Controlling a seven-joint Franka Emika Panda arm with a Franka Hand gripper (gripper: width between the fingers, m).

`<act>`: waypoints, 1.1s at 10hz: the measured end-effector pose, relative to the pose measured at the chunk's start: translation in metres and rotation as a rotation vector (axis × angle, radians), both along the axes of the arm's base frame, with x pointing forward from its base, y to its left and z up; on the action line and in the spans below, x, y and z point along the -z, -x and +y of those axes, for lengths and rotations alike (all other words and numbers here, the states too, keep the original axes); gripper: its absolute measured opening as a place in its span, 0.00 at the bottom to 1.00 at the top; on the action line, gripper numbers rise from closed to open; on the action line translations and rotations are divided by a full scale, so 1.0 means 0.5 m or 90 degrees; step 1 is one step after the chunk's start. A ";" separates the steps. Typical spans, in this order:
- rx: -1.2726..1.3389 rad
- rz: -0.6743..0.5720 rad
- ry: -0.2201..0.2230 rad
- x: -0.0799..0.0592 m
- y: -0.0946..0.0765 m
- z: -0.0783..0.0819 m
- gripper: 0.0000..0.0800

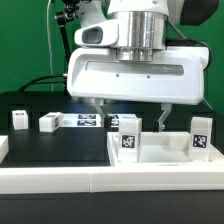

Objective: Assemble square table

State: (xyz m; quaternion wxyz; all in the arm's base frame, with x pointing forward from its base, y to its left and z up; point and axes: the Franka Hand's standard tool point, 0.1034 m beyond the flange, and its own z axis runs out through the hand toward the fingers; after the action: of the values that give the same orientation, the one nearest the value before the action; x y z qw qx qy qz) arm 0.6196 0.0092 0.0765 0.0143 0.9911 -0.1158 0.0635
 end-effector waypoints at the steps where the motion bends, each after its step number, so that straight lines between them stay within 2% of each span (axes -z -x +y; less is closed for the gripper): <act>1: 0.000 0.000 0.000 0.000 0.000 -0.002 0.78; 2: 0.003 0.000 0.000 0.000 0.000 -0.002 0.78; 3: 0.003 0.000 0.000 0.000 0.001 -0.002 0.55; 4: 0.003 0.000 0.000 0.000 0.001 -0.002 0.55; 5: 0.012 0.000 -0.002 0.001 0.001 -0.002 0.36; 8: 0.071 -0.003 -0.009 0.001 0.001 -0.002 0.36; 10: 0.238 -0.015 -0.037 0.001 0.002 -0.004 0.36; 11: 0.270 -0.020 -0.042 0.002 0.002 -0.005 0.36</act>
Offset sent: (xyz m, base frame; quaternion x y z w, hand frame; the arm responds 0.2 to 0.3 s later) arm 0.0000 0.0000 0.0000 0.0000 0.0000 0.0000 1.0000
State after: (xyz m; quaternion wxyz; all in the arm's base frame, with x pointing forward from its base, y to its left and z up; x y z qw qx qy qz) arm 0.6185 0.0065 0.0757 -0.0067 0.9435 -0.3237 0.0707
